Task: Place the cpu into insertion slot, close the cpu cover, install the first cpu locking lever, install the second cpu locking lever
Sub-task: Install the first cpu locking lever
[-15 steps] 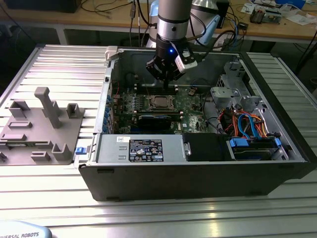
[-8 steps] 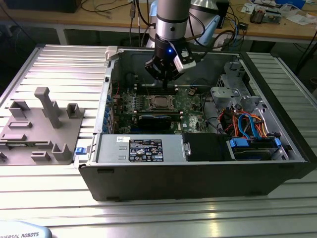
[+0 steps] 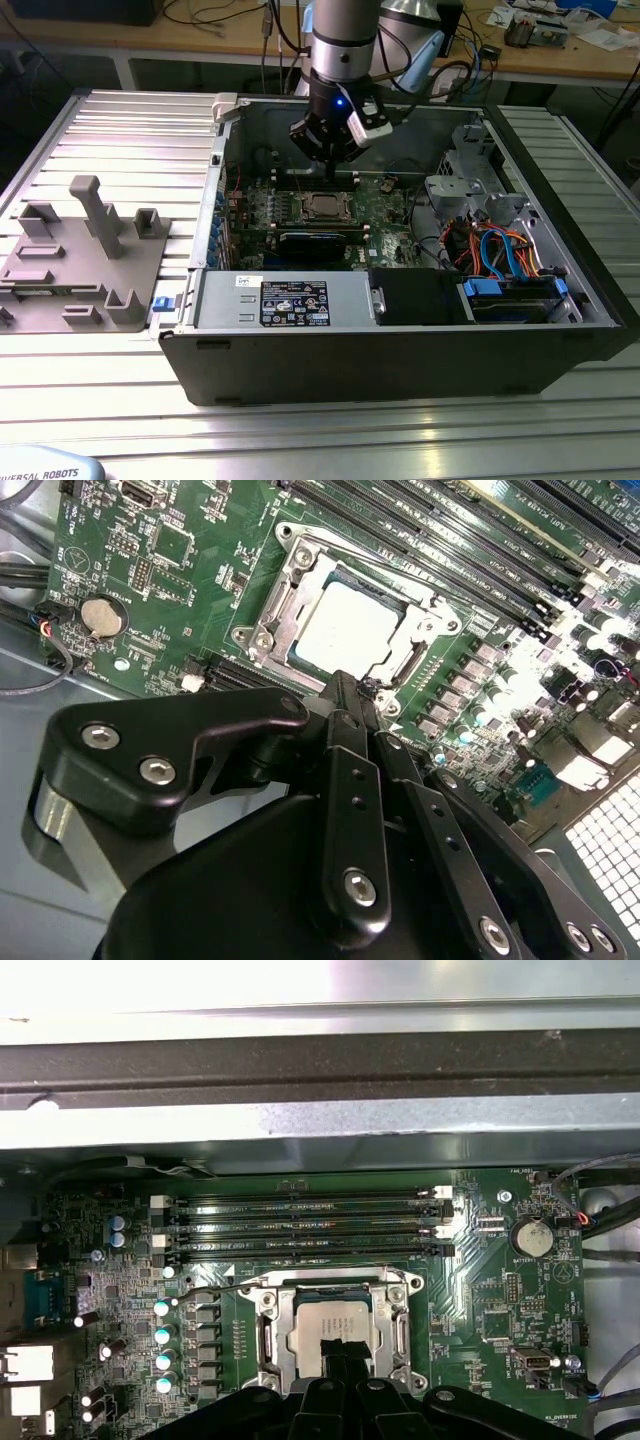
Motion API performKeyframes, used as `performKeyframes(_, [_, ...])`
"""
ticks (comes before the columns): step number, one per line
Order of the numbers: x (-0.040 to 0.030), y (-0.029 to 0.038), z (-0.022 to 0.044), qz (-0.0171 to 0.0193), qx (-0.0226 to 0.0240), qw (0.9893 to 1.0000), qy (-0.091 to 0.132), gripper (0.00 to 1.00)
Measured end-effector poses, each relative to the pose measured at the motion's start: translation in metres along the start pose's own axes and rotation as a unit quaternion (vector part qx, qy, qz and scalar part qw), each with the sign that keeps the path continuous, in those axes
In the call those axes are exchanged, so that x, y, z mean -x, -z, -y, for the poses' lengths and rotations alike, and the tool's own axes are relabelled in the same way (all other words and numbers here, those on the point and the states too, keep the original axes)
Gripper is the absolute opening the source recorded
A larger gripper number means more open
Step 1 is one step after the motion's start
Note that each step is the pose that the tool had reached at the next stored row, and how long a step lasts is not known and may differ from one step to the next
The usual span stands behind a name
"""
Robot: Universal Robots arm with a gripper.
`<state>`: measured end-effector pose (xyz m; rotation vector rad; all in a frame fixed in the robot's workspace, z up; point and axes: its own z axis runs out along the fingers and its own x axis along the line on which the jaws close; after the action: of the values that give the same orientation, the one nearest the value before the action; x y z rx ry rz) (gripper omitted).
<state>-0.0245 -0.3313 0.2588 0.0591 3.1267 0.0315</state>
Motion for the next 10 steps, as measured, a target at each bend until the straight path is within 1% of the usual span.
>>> performKeyframes(10, [-0.0019,0.0001,0.0001,0.0000,0.0000,1.0000,0.000,0.11])
